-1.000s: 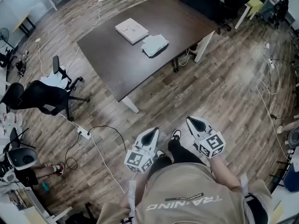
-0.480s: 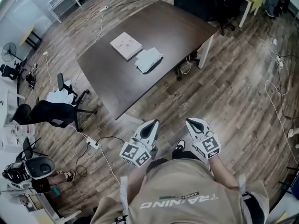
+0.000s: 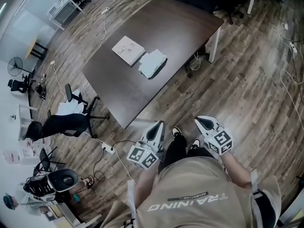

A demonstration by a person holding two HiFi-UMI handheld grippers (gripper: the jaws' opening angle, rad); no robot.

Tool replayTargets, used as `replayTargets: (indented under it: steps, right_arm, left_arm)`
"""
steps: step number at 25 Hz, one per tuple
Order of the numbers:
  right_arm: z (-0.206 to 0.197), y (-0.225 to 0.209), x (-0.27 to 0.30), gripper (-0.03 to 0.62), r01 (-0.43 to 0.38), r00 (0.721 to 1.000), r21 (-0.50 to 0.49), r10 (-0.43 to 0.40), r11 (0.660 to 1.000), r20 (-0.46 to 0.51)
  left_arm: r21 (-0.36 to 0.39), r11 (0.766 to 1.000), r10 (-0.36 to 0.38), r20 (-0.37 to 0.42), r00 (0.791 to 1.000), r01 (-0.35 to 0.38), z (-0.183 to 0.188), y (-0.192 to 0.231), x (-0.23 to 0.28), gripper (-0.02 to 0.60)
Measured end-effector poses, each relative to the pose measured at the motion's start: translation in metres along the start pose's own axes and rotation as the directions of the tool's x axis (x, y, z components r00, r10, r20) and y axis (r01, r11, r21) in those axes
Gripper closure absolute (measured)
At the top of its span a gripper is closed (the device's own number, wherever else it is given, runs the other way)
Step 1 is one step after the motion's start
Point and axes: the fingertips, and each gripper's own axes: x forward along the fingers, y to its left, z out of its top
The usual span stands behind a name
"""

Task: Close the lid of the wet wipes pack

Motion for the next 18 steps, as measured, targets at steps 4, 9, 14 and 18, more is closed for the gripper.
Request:
replayTargets:
  steps: [4,9,14,18]
  right_arm:
    - [0.004,-0.014,0.016,0.580,0.017,1.000,0.010,-0.017,1.000,0.010]
    - [0.021,-0.047,0.032,0.580,0.073,0.997,-0.015,-0.074,0.997,-0.007]
    - [0.056,-0.077,0.054,0.580,0.111,0.994,-0.041,-0.111,0.993,0.001]
    - [0.103,-0.091,0.075,0.580,0.133,0.987,-0.088,-0.125,0.987,0.099]
  left_arm:
    - [-0.010,1.000,-0.022,-0.041,0.999,0.021,-0.014,0.017,0.022,0.572]
    - [-0.021,0.998,-0.066,-0.030,0.997,0.065,-0.004,0.041,0.066,0.572]
    - [0.012,0.995,-0.101,0.017,0.995,0.101,0.032,0.067,0.113,0.572]
    - [0.046,0.989,-0.137,0.007,0.991,0.137,0.050,0.081,0.142,0.572]
